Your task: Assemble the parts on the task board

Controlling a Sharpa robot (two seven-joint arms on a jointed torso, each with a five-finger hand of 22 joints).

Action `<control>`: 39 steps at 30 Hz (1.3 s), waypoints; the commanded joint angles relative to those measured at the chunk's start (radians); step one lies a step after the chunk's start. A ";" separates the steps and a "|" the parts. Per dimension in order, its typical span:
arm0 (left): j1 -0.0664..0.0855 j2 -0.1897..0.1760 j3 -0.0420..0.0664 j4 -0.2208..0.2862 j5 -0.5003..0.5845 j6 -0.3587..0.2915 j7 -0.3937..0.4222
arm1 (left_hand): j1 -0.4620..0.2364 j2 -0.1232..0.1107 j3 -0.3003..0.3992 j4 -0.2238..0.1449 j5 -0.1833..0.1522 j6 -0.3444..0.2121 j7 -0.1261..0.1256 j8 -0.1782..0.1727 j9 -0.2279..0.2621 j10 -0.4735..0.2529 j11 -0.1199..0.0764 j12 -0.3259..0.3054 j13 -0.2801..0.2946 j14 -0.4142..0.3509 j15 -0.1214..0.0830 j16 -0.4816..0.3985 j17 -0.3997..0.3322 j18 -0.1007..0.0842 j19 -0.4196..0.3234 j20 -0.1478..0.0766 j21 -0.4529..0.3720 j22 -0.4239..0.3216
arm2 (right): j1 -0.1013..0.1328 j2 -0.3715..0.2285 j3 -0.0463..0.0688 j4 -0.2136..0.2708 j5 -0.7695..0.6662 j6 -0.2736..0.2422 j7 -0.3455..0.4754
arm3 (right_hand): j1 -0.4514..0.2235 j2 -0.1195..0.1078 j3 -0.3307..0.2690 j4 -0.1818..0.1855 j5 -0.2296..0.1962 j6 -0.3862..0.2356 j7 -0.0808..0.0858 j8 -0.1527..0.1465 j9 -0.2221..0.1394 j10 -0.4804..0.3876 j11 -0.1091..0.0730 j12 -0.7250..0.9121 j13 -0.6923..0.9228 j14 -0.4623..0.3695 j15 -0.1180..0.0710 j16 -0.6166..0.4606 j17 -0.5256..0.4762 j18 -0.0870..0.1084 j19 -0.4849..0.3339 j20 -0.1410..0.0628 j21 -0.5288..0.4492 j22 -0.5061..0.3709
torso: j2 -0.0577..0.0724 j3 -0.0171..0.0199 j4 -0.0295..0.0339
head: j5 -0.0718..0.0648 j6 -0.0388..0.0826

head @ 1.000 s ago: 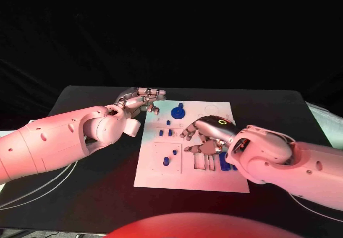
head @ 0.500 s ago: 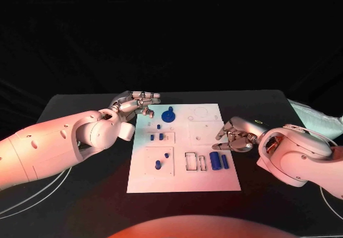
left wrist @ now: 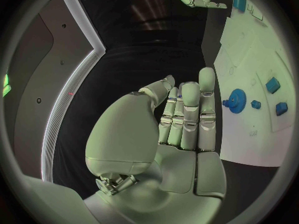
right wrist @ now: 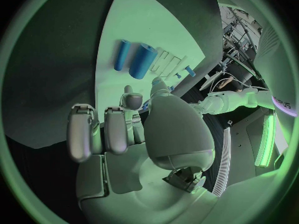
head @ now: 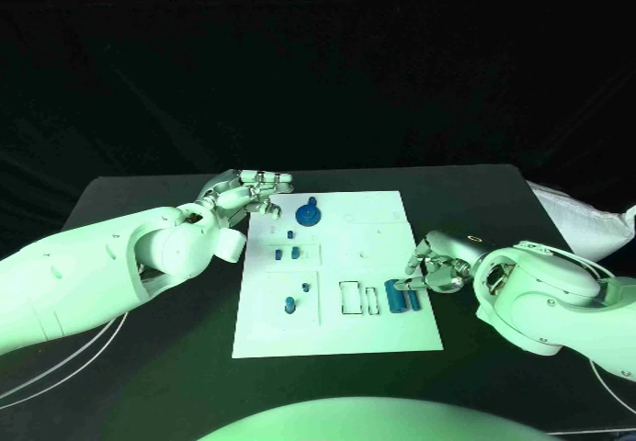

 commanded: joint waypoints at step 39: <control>-0.014 -0.004 0.001 0.002 0.001 0.016 -0.006 | 0.006 0.000 -0.009 0.001 0.000 -0.007 0.001 0.006 0.000 -0.009 -0.001 0.008 -0.002 -0.003 0.005 0.005 -0.004 0.018 0.005 0.005 -0.005 -0.003 | -0.055 0.105 -0.001 -0.081 -0.074 0.155 -0.033 | 0.024 0.065 -0.024 -0.003 0.046 0.030 -0.013 0.032 0.022 -0.013 -0.013 0.004 0.037 0.046 -0.001 0.016 0.021 -0.011 0.008 -0.006 0.012 0.019 | 0.001 -0.0006 0.0015 | 0.013 -0.020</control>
